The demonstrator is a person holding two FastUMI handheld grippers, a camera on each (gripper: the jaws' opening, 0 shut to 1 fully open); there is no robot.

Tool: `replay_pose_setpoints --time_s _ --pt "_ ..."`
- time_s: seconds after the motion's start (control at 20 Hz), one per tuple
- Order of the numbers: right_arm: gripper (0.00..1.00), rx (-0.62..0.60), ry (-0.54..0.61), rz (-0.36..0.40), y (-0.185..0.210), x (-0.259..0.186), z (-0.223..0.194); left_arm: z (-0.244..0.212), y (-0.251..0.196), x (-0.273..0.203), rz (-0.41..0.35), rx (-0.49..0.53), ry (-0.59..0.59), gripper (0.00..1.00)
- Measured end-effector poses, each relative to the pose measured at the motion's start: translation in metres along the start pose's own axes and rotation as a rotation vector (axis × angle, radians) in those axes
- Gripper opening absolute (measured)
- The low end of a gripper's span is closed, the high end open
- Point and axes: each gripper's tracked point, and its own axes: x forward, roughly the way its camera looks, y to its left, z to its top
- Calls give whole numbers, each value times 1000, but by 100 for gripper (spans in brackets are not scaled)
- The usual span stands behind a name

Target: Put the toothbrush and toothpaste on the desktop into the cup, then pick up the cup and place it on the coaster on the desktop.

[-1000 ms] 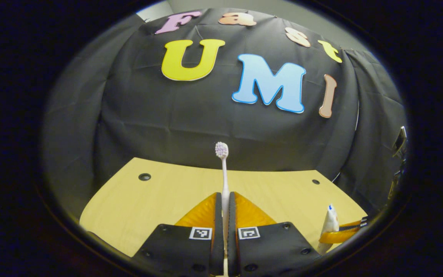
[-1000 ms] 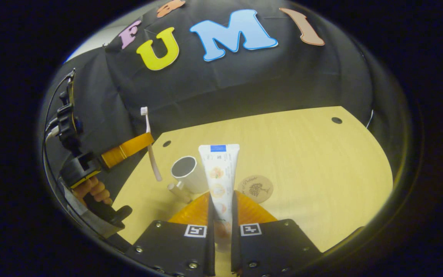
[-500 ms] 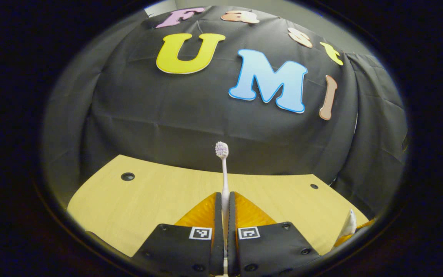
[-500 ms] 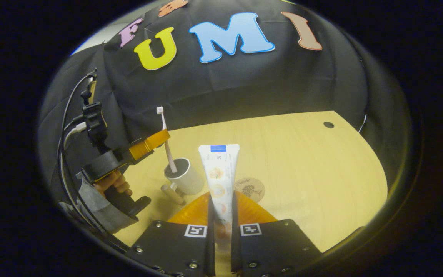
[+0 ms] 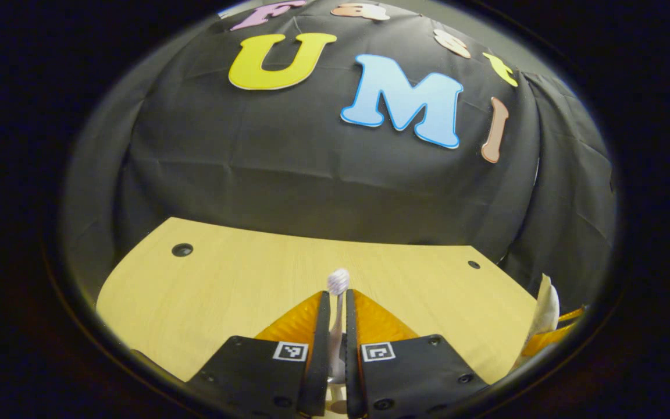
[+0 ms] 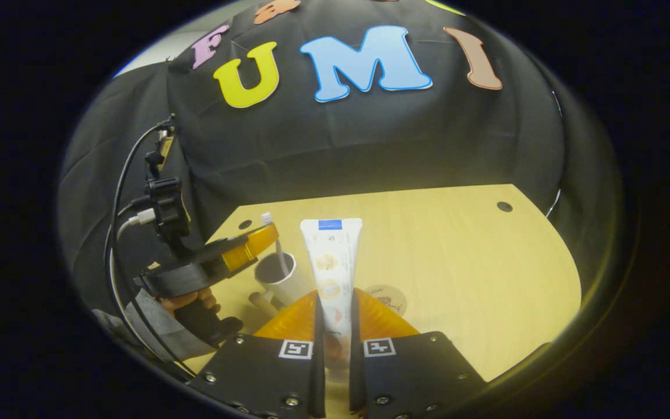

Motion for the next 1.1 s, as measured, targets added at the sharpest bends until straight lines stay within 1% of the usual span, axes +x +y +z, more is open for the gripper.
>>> replay_pose_setpoints --time_s 0.15,0.3,0.35,0.4,0.45,0.6,0.65,0.7,0.75,0.8,0.85,1.0,1.05,1.1 --pt "17 -21 -13 18 9 6 10 -4 0 -7 -15 -17 18 29" --pt "17 -28 -32 49 21 15 20 -4 9 -15 -3 -23 27 42" --pt "20 -33 -40 57 24 18 26 -4 9 -20 -10 -29 26 44" --pt "17 -39 -47 63 29 22 31 -3 10 -25 -10 -32 26 46" --pt "17 -44 -57 72 33 26 35 -3 9 -30 -15 -36 27 55" --pt "17 -52 -88 108 49 39 49 0 5 -44 -38 -50 23 58" --pt "17 -53 -98 121 55 44 54 0 2 -49 -43 -51 27 69" --pt "17 -53 -107 133 60 49 57 1 2 -53 -43 -51 30 71" --pt "14 -53 -119 147 65 54 62 1 0 -58 -53 -56 29 77" --pt "17 -51 -129 162 70 59 66 1 1 -63 -51 -57 28 76" --pt "17 -48 -143 179 75 63 70 0 1 -68 -57 -57 30 80" --pt "17 -53 -187 224 87 76 81 -1 9 -79 -42 -60 31 96" --pt "17 -56 -207 235 90 80 85 -2 13 -83 -36 -65 34 94" --pt "17 -57 -223 247 93 85 87 -5 17 -87 -32 -72 39 96"
